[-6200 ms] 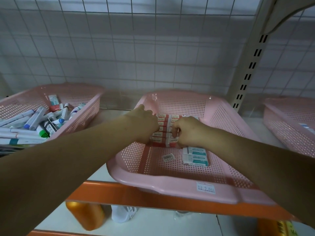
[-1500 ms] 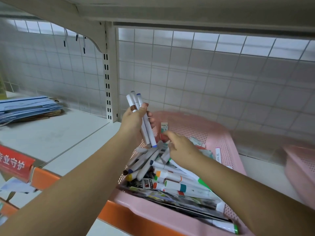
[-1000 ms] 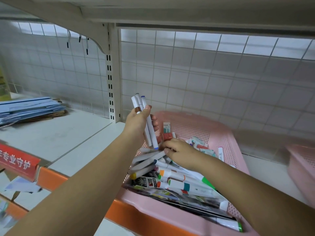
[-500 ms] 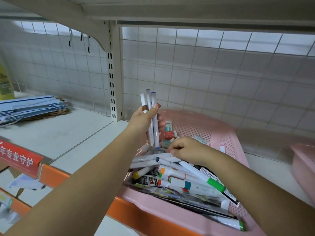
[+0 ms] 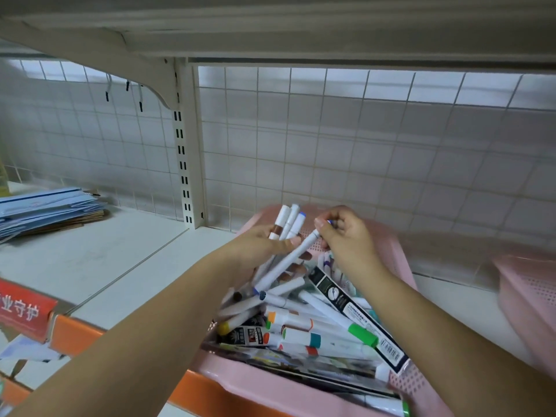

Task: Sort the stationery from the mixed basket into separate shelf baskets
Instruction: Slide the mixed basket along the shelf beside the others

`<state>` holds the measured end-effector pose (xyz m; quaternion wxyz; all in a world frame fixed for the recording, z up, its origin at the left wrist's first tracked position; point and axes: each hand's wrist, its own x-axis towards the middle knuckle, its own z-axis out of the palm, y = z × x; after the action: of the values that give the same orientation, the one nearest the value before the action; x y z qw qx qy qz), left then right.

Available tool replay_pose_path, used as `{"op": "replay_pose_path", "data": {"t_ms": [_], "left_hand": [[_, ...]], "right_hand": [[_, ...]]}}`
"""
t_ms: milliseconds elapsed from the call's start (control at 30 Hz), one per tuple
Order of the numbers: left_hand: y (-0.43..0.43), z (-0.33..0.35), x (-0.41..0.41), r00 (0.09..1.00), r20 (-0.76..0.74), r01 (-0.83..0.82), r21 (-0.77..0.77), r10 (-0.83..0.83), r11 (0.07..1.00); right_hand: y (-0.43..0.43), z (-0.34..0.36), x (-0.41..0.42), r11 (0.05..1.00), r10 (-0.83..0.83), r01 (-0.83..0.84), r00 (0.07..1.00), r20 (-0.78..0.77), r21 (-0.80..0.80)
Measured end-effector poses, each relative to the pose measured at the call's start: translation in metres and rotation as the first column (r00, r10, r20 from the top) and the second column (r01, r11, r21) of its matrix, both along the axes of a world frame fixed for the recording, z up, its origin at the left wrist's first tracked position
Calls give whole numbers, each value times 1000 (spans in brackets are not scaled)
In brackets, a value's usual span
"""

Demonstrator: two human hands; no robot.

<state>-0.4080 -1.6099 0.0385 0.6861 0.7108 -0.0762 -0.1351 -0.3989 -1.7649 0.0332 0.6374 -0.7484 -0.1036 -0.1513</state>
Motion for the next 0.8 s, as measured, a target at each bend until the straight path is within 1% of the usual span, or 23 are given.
{"op": "replay_pose_path", "data": {"t_ms": [67, 167, 267, 333, 367, 400, 433, 467, 500, 533, 567, 600, 667, 800], "left_hand": [[0, 1, 0, 995, -29, 95, -29, -96, 995], [-1, 1, -1, 983, -5, 182, -40, -183, 982], [-1, 2, 0, 987, 37, 159, -70, -156, 985], [-1, 5, 0, 994, 56, 102, -133, -96, 986], [0, 7, 0, 997, 43, 66, -188, -59, 980], [0, 10, -1, 999, 29, 31, -240, -25, 970], [1, 11, -1, 1000, 19, 1, -273, 4, 962], [1, 11, -2, 1000, 14, -21, -286, 26, 958], [2, 11, -3, 999, 12, -42, -288, 47, 957], [1, 12, -5, 998, 13, -55, -286, 61, 957], [1, 13, -7, 997, 11, -66, -286, 72, 956], [0, 14, -9, 997, 9, -74, -288, 80, 955], [-3, 20, -14, 996, 16, -85, -272, 93, 959], [-15, 39, -26, 994, 71, -70, -178, 83, 982]], "right_hand": [[0, -2, 2, 999, -37, 38, 997, 73, -3], [0, -2, 3, 997, -75, 77, 988, 133, -7], [1, -2, 0, 991, -106, 118, 978, 181, -57], [-1, -2, 0, 960, -167, 205, 966, 199, -190], [-3, -3, 0, 914, -196, 254, 960, 202, -317], [-5, -3, 0, 827, -206, 282, 957, 205, -486], [-6, -3, 0, 702, -198, 281, 960, 199, -655], [-6, -3, -2, 565, -178, 257, 966, 188, -784], [-4, -1, -5, 452, -157, 239, 970, 187, -859], [-2, 1, -8, 376, -137, 233, 971, 195, -897], [-1, 5, -12, 330, -122, 245, 969, 216, -912], [0, 9, -16, 305, -111, 261, 965, 238, -916], [-3, 21, -25, 286, -92, 276, 961, 261, -918], [-29, 41, -44, 225, -72, 313, 950, 305, -923]]}}
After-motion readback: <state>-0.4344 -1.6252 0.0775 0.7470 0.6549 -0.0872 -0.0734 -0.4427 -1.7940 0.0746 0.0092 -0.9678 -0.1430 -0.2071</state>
